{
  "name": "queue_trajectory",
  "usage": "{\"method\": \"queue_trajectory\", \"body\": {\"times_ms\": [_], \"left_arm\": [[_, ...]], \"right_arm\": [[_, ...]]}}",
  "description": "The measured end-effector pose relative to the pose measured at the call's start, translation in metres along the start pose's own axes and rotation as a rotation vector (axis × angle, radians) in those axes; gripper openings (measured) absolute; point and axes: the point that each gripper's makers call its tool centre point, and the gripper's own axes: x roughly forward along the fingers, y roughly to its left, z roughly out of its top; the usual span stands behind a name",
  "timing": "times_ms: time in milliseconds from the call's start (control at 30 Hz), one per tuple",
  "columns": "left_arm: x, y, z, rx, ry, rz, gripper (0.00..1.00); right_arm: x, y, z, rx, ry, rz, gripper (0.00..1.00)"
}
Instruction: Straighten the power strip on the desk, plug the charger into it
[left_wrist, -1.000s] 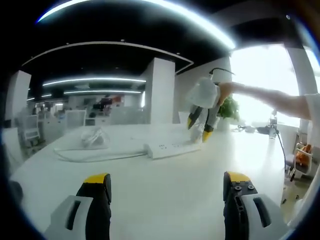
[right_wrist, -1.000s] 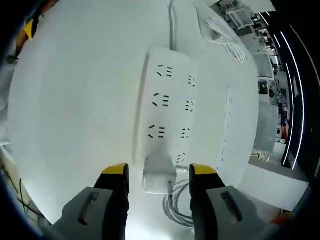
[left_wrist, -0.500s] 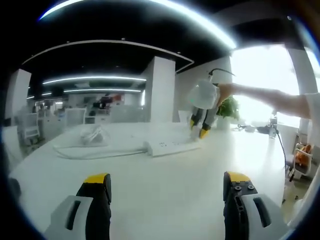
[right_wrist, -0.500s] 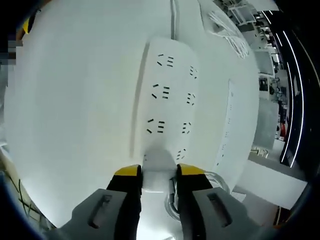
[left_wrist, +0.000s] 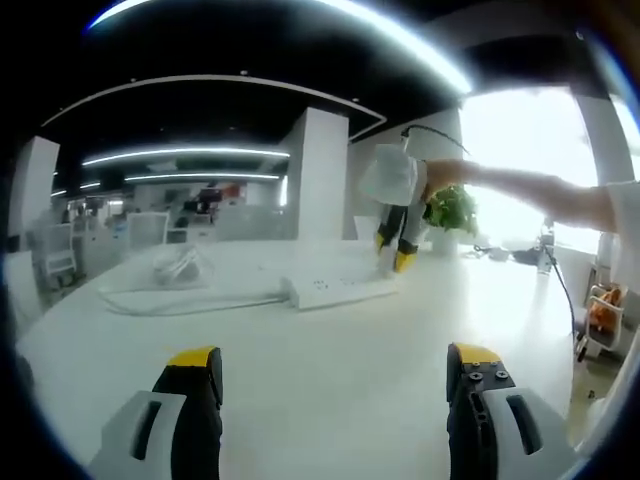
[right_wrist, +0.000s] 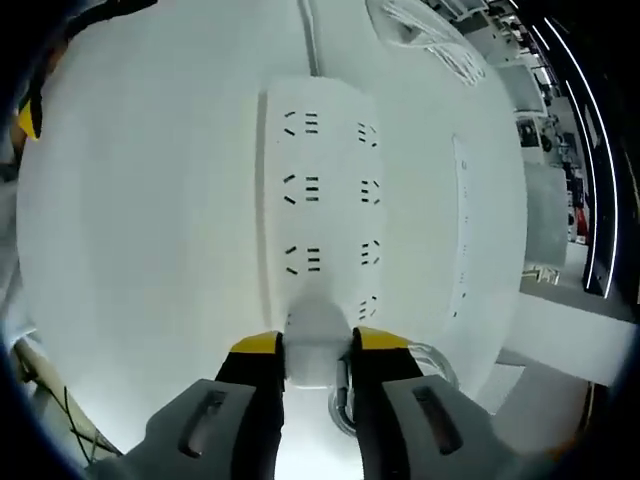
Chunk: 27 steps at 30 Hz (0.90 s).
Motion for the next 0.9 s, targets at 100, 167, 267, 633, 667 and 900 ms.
{"method": "queue_trajectory", "body": {"times_ms": [100,167,267,633,667,900], "left_arm": [[0.001,0.0,0.002,-0.003,-0.005,-0.002,0.96],[0.003,0.001,0.002,-0.001,-0.005,-0.001,0.96],[0.007,0.003,0.002,-0.004,-0.003,0.0,0.96],[0.002,-0.008,0.006,0.014,-0.008,-0.021,0.96],[0.001,-0.008,0.007,0.015,-0.009,-0.021,0.96],[-0.006,-0.003,0.007,0.011,-0.015,-0.01,0.96]], "right_arm": [[0.005,0.0,0.002,0.043,-0.047,0.002,0.22],[0.003,-0.003,0.0,0.011,-0.042,0.007,0.22],[0.002,-0.003,0.002,0.011,-0.046,0.007,0.23],[0.0,0.001,0.002,-0.005,-0.041,-0.028,0.24],[0.0,0.001,0.002,0.0,-0.046,-0.036,0.24],[0.0,0.004,0.002,0.003,-0.04,-0.057,0.25]]}}
